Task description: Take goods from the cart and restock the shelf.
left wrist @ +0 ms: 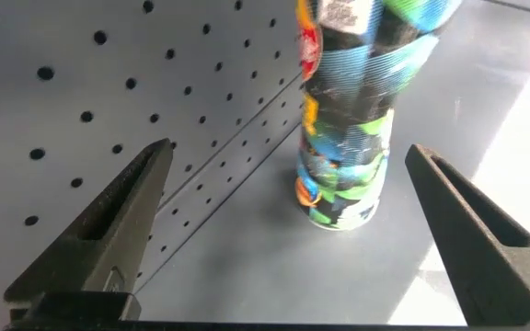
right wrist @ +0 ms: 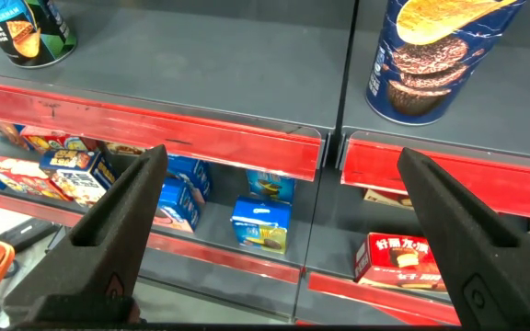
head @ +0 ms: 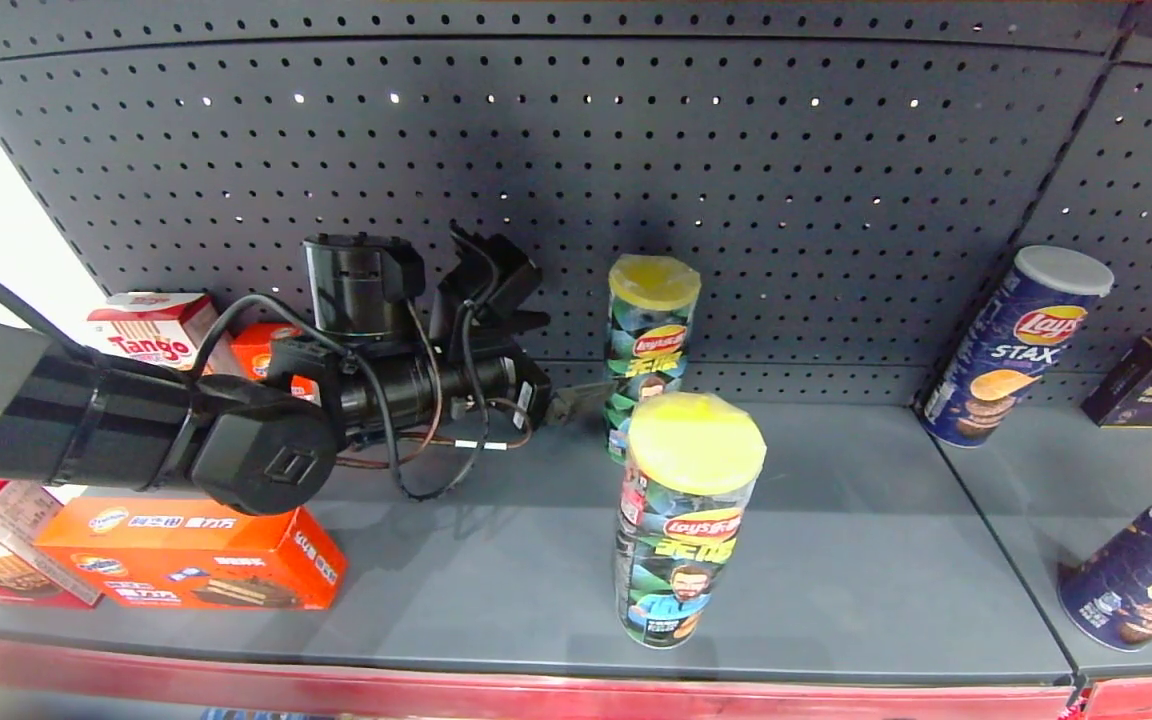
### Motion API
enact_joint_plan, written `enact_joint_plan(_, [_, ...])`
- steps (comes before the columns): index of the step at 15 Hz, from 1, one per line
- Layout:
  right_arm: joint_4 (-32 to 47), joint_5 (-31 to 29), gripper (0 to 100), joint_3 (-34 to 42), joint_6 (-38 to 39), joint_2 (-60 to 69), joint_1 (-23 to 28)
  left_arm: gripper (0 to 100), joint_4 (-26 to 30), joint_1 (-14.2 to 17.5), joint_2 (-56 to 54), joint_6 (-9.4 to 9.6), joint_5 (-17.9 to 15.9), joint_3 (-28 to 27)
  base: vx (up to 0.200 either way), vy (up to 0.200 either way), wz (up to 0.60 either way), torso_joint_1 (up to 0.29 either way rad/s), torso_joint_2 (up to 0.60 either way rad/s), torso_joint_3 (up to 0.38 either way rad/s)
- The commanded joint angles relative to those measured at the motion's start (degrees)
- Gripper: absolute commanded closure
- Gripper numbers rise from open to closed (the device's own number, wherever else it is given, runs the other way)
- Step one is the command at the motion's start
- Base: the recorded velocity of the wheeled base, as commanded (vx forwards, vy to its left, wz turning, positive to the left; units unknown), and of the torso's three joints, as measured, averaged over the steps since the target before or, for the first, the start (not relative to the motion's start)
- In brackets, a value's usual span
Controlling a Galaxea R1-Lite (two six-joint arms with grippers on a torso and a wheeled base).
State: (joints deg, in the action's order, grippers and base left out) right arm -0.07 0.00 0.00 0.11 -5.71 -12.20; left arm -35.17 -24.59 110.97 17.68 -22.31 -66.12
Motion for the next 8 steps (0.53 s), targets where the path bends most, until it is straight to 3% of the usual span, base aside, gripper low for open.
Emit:
enact_joint_plan(1, [0.0, 0.0, 0, 0.0, 0.0, -0.1, 0.0, 0, -0.1, 0.2, 0.5, -0.01, 0.2, -0.1, 0.000, 0.000, 0.00, 0.000, 0.00, 0.000])
enact_joint_plan(8, [0.0, 0.0, 0, 0.0, 0.1, 0.0, 0.0, 0, 0.0, 0.3, 1.6, -0.36, 2.5, -1.8, 0.000, 0.000, 0.00, 0.000, 0.00, 0.000])
